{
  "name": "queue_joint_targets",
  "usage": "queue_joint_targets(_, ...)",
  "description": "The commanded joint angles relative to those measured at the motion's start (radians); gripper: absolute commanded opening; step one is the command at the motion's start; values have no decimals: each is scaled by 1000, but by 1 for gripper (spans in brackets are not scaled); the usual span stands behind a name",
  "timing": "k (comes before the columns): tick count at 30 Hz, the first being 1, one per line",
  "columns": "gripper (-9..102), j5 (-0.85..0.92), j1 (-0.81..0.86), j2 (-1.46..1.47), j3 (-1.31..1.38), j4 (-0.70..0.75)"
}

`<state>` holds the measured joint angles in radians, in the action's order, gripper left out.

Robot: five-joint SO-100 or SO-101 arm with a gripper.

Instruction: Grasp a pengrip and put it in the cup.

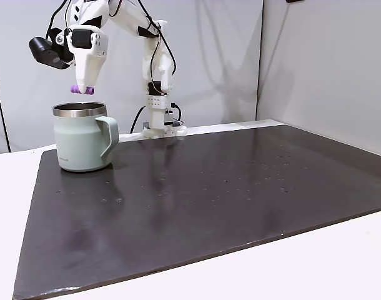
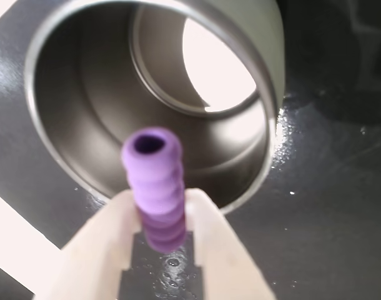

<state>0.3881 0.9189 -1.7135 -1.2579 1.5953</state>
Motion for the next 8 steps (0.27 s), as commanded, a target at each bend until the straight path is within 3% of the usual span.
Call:
queue_joint_targets(1,22,-15,5,-3,57,-17)
queue_joint_targets(8,26,-20,5,9,57,-21)
